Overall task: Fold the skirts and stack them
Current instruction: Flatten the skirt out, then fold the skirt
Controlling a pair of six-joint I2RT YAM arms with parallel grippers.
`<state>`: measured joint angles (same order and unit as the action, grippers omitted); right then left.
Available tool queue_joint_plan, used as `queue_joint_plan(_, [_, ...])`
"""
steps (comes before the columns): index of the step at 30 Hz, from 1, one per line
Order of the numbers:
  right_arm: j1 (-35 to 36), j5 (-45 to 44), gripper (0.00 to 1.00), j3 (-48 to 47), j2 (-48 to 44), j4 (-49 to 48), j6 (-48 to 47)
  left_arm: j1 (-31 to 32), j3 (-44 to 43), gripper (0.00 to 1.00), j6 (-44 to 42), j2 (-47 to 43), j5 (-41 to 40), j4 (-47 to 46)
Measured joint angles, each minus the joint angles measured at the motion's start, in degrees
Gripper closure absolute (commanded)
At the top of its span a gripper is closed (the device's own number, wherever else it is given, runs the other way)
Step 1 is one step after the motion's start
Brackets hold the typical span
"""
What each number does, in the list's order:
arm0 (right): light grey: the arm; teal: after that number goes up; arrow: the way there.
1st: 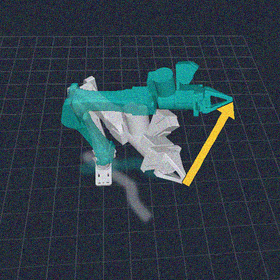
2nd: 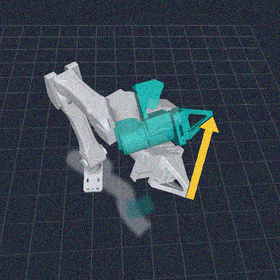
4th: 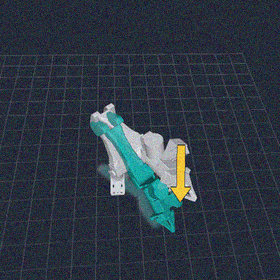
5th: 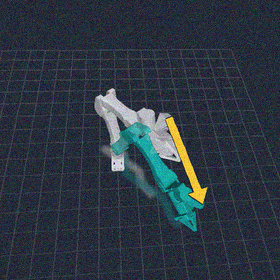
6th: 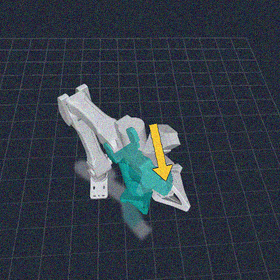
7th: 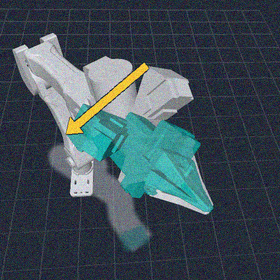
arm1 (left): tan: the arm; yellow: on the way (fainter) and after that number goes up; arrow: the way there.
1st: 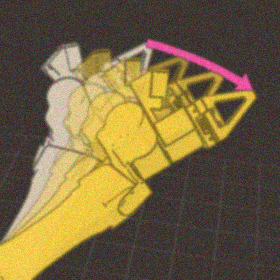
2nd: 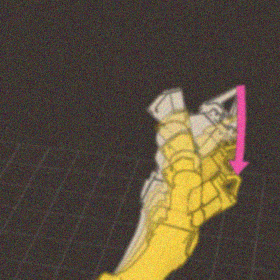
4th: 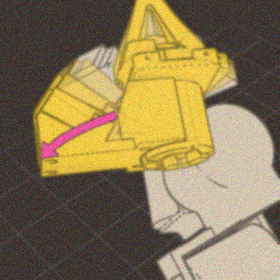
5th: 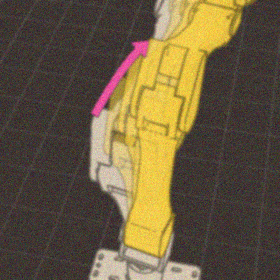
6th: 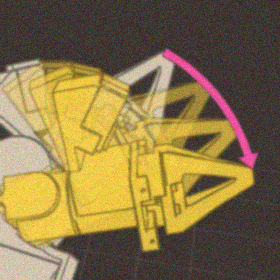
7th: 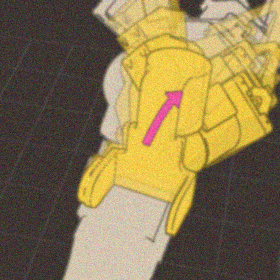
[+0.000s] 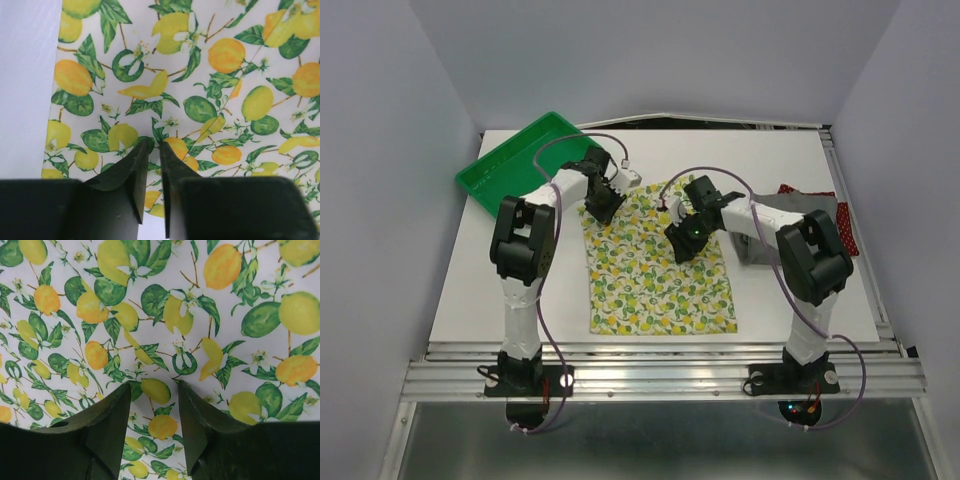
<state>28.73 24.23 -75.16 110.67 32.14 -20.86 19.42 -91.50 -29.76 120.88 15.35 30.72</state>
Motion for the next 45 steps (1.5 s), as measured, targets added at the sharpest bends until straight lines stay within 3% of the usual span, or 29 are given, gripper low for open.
queue_joint_plan(6, [4.3, 0.9, 0.51, 6.1, -4.0, -1.5, 0.3, -1.6, -4.4, 0.55, -3.7, 0.1, 5.4, 4.1])
queue_joint_plan(12, [7.8, 7.0, 0.35, 5.2, -4.2, 3.5, 4.0, -3.8, -8.3, 0.52, -7.4, -1.3, 6.6, 5.9])
queue_joint_plan(13, [7.5, 6.9, 0.29, 3.6, -4.2, 5.1, 3.9, -4.1, -8.3, 0.52, -8.0, -1.6, 6.6, 6.2])
queue_joint_plan(19, [-1.2, 5.5, 0.26, -14.7, -2.8, 7.8, -0.2, -5.8, -8.4, 0.51, -11.5, -1.9, 6.7, 8.1])
queue_joint_plan(23, [-8.3, 3.0, 0.27, -29.9, 3.2, 7.3, -6.2, -6.3, -9.8, 0.51, -13.9, -1.8, 7.0, 10.2])
queue_joint_plan(26, [-10.5, 1.2, 0.28, -35.7, 8.6, 7.3, -10.9, -6.5, -11.1, 0.51, -15.4, -1.7, 7.5, 11.3])
queue_joint_plan(33, [-11.2, 1.3, 0.30, -37.3, 18.8, 8.7, -20.0, -7.0, -11.7, 0.51, -16.3, -0.7, 8.8, 12.3])
queue_joint_plan(40, [-11.5, 1.4, 0.45, -37.2, 21.0, 10.1, -26.4, -8.3, -11.0, 0.50, -15.6, -0.3, 8.7, 11.3])
queue_joint_plan(45, [-11.5, 1.4, 0.48, -37.2, 21.5, 10.1, -28.9, -9.0, -11.0, 0.51, -15.7, 0.9, 8.2, 11.0])
